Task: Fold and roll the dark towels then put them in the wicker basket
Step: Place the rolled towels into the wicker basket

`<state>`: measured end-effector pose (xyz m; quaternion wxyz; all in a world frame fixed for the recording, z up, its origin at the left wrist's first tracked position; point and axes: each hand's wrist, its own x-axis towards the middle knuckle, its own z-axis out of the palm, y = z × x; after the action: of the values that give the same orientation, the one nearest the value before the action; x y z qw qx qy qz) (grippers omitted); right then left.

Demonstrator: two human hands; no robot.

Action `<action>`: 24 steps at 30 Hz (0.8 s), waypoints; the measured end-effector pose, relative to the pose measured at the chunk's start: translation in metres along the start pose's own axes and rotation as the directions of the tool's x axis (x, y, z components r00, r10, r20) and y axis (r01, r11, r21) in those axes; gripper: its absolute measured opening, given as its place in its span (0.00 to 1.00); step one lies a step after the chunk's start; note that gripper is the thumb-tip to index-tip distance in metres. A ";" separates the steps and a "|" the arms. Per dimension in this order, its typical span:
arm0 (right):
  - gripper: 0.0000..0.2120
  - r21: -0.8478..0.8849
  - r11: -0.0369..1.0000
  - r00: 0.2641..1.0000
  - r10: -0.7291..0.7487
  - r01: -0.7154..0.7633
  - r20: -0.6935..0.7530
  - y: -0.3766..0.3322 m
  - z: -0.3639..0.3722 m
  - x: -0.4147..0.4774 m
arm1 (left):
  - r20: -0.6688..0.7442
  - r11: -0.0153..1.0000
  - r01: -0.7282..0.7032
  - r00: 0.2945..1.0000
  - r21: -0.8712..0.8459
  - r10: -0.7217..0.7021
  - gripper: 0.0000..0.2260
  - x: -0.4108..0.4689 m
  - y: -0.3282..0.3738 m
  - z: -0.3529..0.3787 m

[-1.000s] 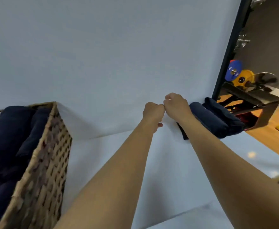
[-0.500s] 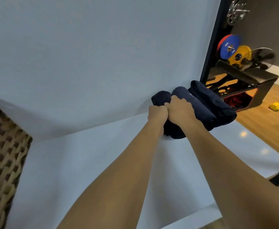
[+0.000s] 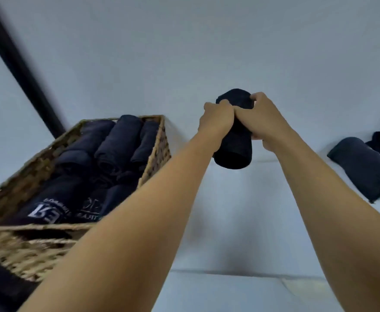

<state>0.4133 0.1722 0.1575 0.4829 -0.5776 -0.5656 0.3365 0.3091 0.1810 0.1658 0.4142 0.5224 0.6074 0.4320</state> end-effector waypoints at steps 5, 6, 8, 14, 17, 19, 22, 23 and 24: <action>0.45 0.088 0.990 0.980 -0.122 0.109 0.160 -0.077 0.086 -0.031 | -0.140 0.994 -0.095 0.985 0.052 0.102 0.28 -0.027 0.003 -0.132; 0.48 0.082 0.989 0.970 -0.140 0.126 0.197 -0.089 0.103 -0.039 | -0.160 0.993 -0.100 0.981 0.059 0.108 0.30 -0.033 0.000 -0.155; 0.51 0.036 0.989 0.953 -0.150 0.146 0.262 -0.105 0.130 -0.054 | -0.178 0.992 -0.102 0.977 0.073 0.113 0.31 -0.044 -0.011 -0.190; 0.26 -0.140 0.981 0.881 -0.053 0.134 0.471 -0.104 0.188 -0.090 | -0.152 0.998 -0.052 0.987 0.024 0.055 0.21 -0.063 -0.073 -0.237; 0.22 -0.397 0.901 0.815 0.096 0.172 0.572 -0.097 0.194 -0.098 | -0.033 0.992 0.003 0.999 0.123 0.001 0.21 -0.066 -0.094 -0.236; 0.18 -0.596 0.765 0.789 0.203 0.242 0.580 -0.102 0.188 -0.102 | 0.051 0.987 0.088 0.994 0.135 -0.096 0.24 -0.068 -0.102 -0.232; 0.13 -0.730 0.602 0.809 0.223 0.325 0.544 -0.108 0.182 -0.102 | 0.082 0.978 0.179 0.979 0.105 -0.188 0.21 -0.069 -0.109 -0.229; 0.12 -0.734 0.594 0.816 0.211 0.331 0.538 -0.108 0.184 -0.098 | 0.103 0.976 0.196 0.973 0.097 -0.205 0.19 -0.069 -0.110 -0.229; 0.11 -0.733 0.595 0.829 0.189 0.329 0.525 -0.107 0.187 -0.097 | 0.119 0.973 0.213 0.968 0.088 -0.222 0.17 -0.067 -0.113 -0.229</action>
<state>0.1906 0.0994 0.1851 -0.0004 -0.5839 -0.7921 0.1779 0.0669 0.0848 0.1263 0.4776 0.4943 0.6488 0.3265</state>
